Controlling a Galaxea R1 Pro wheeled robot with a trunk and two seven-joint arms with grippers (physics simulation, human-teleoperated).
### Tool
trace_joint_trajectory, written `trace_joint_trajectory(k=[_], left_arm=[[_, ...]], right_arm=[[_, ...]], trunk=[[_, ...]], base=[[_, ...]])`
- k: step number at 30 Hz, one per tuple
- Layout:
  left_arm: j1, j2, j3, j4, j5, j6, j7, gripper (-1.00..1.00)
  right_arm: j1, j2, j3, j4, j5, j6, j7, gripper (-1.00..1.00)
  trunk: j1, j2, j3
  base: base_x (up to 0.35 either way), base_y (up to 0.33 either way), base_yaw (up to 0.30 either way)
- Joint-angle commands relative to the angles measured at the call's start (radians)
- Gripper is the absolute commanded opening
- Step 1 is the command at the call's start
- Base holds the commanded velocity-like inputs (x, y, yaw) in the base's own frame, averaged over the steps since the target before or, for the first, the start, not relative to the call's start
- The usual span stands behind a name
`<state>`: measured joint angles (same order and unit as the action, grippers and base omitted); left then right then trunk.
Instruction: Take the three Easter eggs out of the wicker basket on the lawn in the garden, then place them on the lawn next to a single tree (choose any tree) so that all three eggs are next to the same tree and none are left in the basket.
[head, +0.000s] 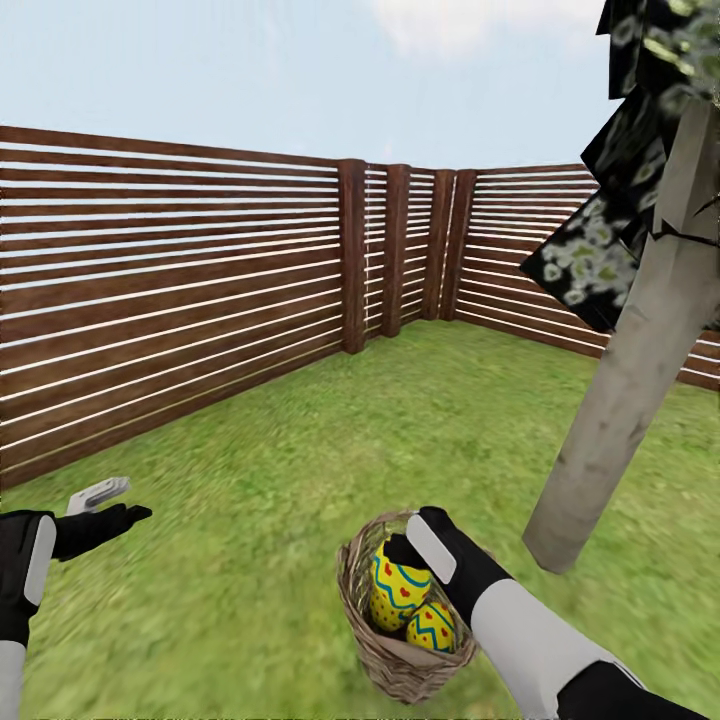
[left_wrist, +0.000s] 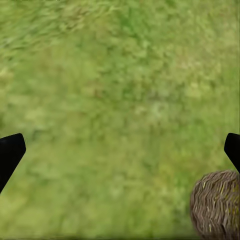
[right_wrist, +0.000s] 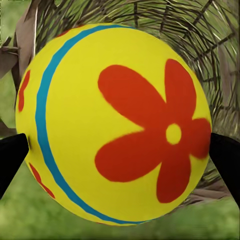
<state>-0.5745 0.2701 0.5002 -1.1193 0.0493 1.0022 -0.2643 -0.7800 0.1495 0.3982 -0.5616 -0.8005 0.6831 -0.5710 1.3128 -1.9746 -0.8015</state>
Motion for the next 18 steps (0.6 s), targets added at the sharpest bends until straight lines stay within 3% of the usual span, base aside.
trace_joint_trajectory(k=[1,11,15,18], left_arm=[[-0.001,0.000,0.001,-0.001,0.004,0.006,0.001,1.00],[-0.001,-0.002,0.001,-0.001,0.004,0.006,0.001,1.00],[-0.001,-0.002,0.001,-0.001,0.004,0.005,0.001,1.00],[-0.001,-0.005,0.001,-0.001,0.004,0.005,0.001,1.00]], right_arm=[[-0.001,-0.001,0.001,-0.001,-0.011,0.000,-0.010,-1.00],[-0.001,-0.001,-0.003,-0.002,-0.011,-0.011,-0.012,-1.00],[0.006,-0.031,-0.005,-0.060,-0.011,-0.015,-0.008,-1.00],[0.014,-0.043,-0.043,-0.105,-0.012,-0.008,-0.009,-1.00]], trunk=[[-0.004,0.007,0.002],[-0.043,0.077,0.034],[-0.058,0.105,0.046],[-0.069,0.126,0.055]], base=[[-0.054,0.000,0.000],[-0.058,0.000,0.000],[0.000,0.000,0.000],[0.000,0.000,0.000]])
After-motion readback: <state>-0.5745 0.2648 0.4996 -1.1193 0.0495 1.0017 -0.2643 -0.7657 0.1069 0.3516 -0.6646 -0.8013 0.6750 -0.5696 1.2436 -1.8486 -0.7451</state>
